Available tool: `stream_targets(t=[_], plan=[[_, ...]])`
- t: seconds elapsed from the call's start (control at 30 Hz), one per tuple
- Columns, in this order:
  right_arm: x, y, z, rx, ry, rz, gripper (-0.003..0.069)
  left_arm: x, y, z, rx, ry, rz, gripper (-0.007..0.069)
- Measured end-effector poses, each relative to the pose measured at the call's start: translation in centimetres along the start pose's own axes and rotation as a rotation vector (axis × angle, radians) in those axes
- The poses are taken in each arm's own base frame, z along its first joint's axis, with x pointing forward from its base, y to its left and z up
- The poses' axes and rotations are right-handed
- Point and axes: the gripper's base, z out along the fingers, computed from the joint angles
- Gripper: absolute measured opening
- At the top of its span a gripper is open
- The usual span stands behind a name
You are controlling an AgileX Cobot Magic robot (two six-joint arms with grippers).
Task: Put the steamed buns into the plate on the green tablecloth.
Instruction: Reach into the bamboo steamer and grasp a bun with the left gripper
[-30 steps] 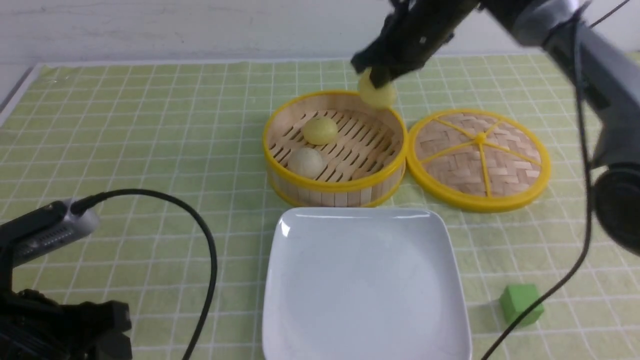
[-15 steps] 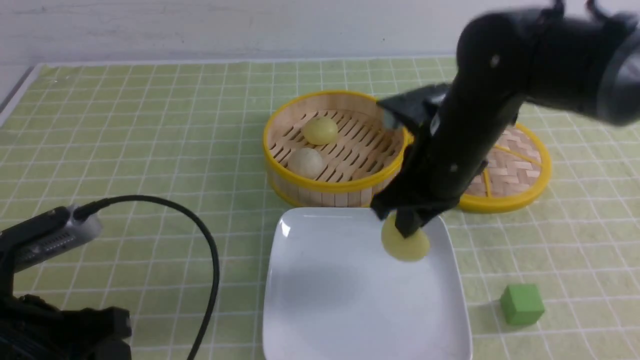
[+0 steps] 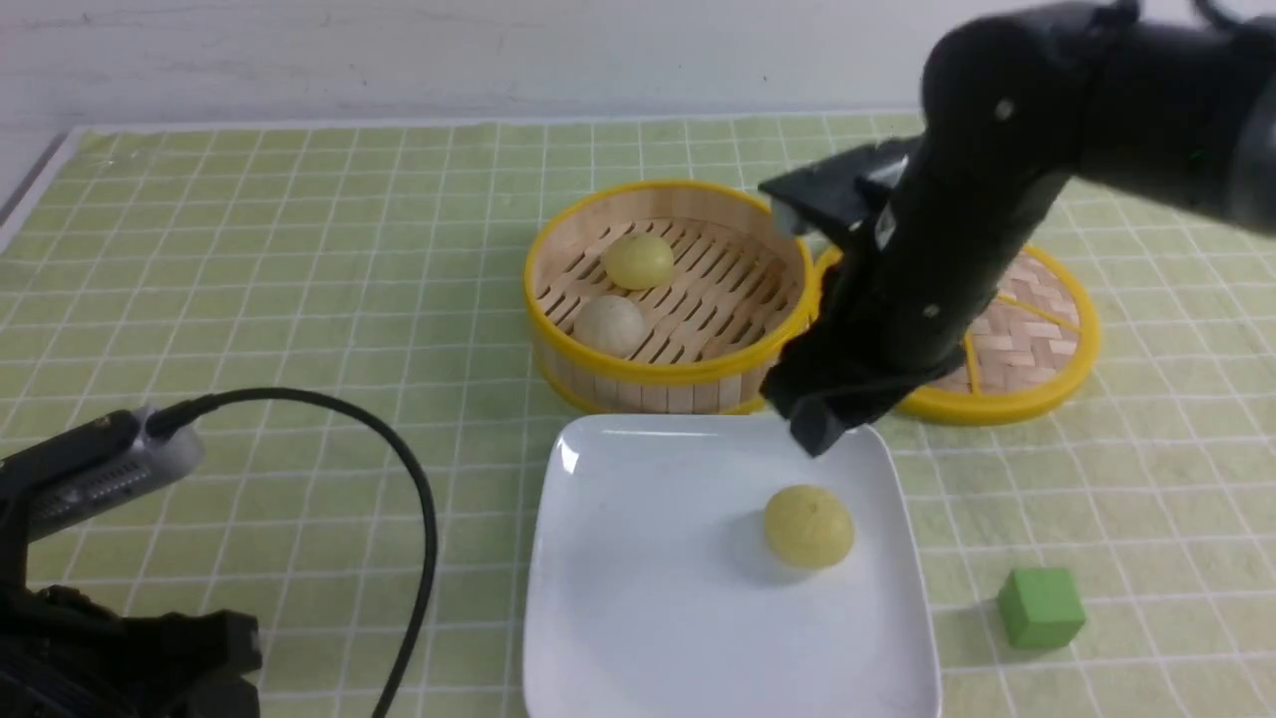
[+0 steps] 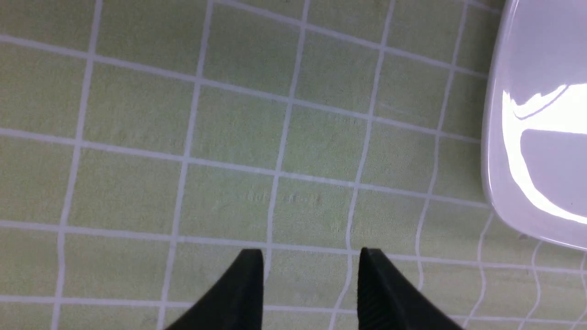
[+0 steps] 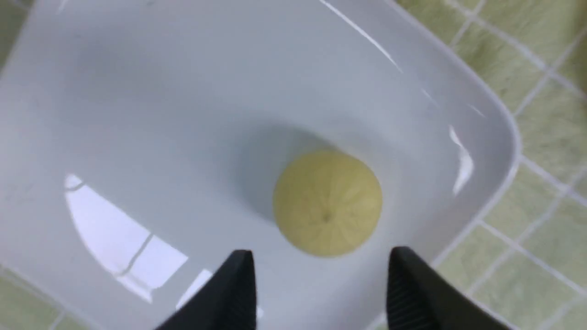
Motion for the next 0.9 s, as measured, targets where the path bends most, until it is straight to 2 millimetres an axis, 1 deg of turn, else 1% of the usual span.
stream_targets(t=[0.03,0.1,0.13,0.17,0.2,0.23,0.3,0.33,0.4,0.43,0.5,0.53,0.57,0.6,0.63,0.7,0.73,0.77,0.8,0.83,0.9], plan=[[0.4,0.0,-1.3,0.02,-0.01,-0.014,0.0246,0.0,0.0,0.0,0.0,-0.003,0.0,0.0271],[1.6,-0.4,-5.2,0.067,-0.069,-0.015,0.0074,-0.2,0.0,0.0,0.004,-0.024,0.0,0.02],[1.8,-0.4,-5.5,0.073,-0.075,-0.013,0.0051,-0.3,0.0,0.0,0.005,-0.031,0.0,0.0181],[3.0,-0.8,-7.5,0.091,-0.12,0.013,0.0004,-0.6,-0.1,-0.1,0.009,-0.056,0.001,0.011],[4.2,-1.2,-8.5,0.107,-0.135,0.033,-0.0011,-0.9,-0.2,-0.2,0.011,-0.069,0.002,0.0063],[5.6,-1.5,-9.4,0.118,-0.148,0.049,-0.0014,-1.3,-0.4,-0.3,0.013,-0.076,0.003,0.0033],[8.8,-2.0,-10.9,0.137,-0.165,0.079,-0.0015,-2.3,-0.9,-0.5,0.022,-0.07,0.013,0.0006],[10.5,-2.2,-11.1,0.144,-0.161,0.094,-0.0015,-3.0,-1.3,-0.6,0.03,-0.061,0.021,0.0002],[13.4,-2.4,-11.1,0.156,-0.152,0.116,-0.0015,-4.5,-2.0,-0.5,0.046,-0.042,0.033,0.0002],[15.7,-2.4,-10.9,0.162,-0.168,0.132,-0.0015,-5.7,-2.5,-0.3,0.065,-0.033,0.044,0.0002],[17.1,-2.5,-10.2,0.167,-0.192,0.138,-0.0015,-6.9,-3.2,-0.3,0.086,-0.035,0.059,0.0002],[19.3,-2.3,-9.7,0.173,-0.273,0.148,-0.0015,-8.8,-4.7,0.3,0.124,-0.027,0.102,0.0002],[20.0,-2.2,-9.4,0.175,-0.312,0.155,-0.0015,-9.5,-5.6,0.5,0.141,-0.026,0.115,0.0002],[20.3,-2.2,-9.0,0.174,-0.309,0.161,-0.0015,-9.8,-6.1,0.3,0.15,-0.032,0.127,0.0002],[21.5,-2.1,-8.6,0.17,-0.361,0.182,-0.0014,-11.1,-7.8,1.0,0.175,-0.02,0.162,0.0002],[22.6,-2.1,-7.7,0.166,-0.397,0.204,-0.0013,-13.0,-10.8,1.6,0.207,-0.022,0.212,0.001],[22.8,-2.1,-7.4,0.166,-0.405,0.207,-0.0013,-13.6,-11.6,2.4,0.205,-0.011,0.214,0.0018],[22.9,-2.1,-7.3,0.167,-0.406,0.207,-0.0012,-14.0,-12.1,2.7,0.206,-0.008,0.22,0.0024],[23.3,-2.2,-6.6,0.168,-0.4,0.213,-0.0011,-15.5,-14.0,3.9,0.2,0.003,0.238,0.0053],[23.4,-2.2,-6.4,0.168,-0.395,0.217,-0.001,-16.4,-15.1,4.3,0.198,-0.002,0.25,0.0072],[23.5,-2.2,-6.0,0.169,-0.388,0.22,-0.0008,-17.6,-16.7,6.8,0.159,0.037,0.272,0.0119]])
